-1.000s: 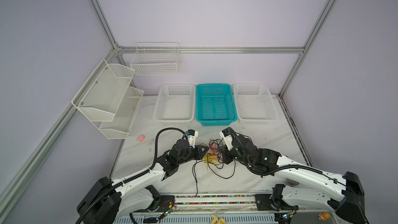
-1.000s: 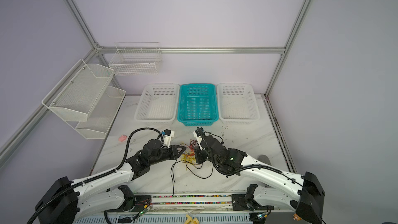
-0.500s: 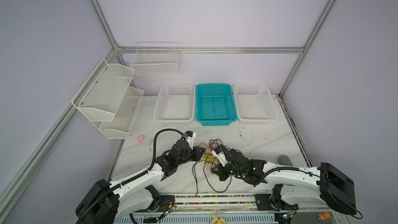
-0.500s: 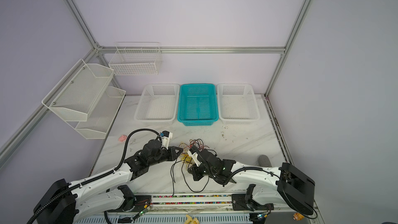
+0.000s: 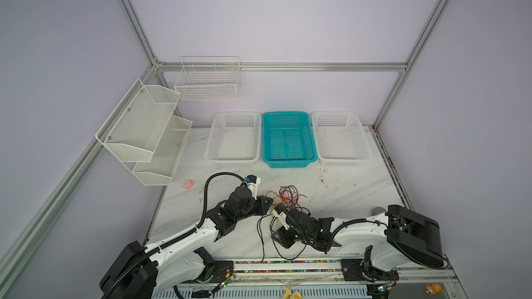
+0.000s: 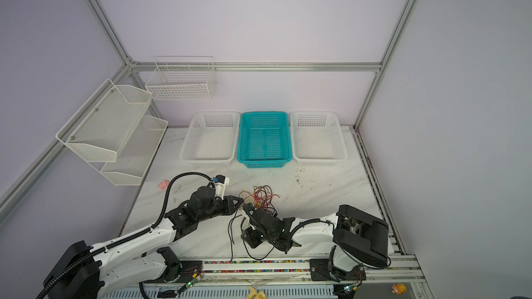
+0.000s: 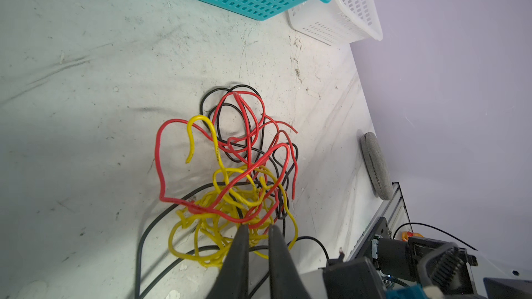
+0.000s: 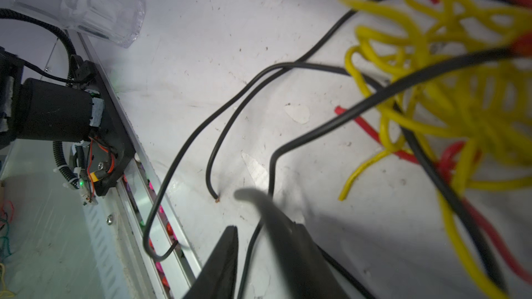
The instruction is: Untangle the cables
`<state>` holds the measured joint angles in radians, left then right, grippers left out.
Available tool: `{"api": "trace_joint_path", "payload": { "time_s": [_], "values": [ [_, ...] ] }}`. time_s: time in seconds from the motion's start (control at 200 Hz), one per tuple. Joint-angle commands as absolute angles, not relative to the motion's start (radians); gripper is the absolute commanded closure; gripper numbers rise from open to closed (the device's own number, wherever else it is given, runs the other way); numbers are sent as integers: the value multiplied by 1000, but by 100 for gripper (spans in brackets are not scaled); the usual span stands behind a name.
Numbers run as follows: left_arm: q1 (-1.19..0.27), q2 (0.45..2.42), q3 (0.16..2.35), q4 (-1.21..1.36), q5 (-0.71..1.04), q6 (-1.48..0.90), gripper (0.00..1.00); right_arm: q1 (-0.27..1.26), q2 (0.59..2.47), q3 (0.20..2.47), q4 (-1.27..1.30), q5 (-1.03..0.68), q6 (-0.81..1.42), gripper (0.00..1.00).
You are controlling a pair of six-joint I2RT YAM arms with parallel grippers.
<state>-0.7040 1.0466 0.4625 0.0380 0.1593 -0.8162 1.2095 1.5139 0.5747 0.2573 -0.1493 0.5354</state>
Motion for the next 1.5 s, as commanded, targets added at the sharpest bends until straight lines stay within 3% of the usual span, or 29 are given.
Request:
{"api": "trace_joint_path", "payload": {
  "time_s": [0.0,0.18,0.52,0.61,0.72,0.845,1.215,1.495],
  "values": [
    [-697,1020,476,47,152,-785,84,1220,1526,597,296,-77,552,60],
    [-692,1020,475,44,152,-782,84,1227,1544,601,326,-37,567,55],
    [-690,1006,460,44,150,-785,83,1271,1659,626,382,38,603,57],
    [-689,998,453,43,146,-785,83,1284,1669,627,383,64,603,63],
    [-686,993,449,43,144,-786,83,1290,1655,623,375,95,606,83],
    [-685,989,447,43,143,-787,83,1291,1550,614,344,117,593,100],
    [-683,1024,440,77,158,-800,83,1290,1068,775,-78,246,451,100],
    [-680,1039,449,78,160,-798,83,1289,957,1077,-336,403,319,100]
  ]
}}
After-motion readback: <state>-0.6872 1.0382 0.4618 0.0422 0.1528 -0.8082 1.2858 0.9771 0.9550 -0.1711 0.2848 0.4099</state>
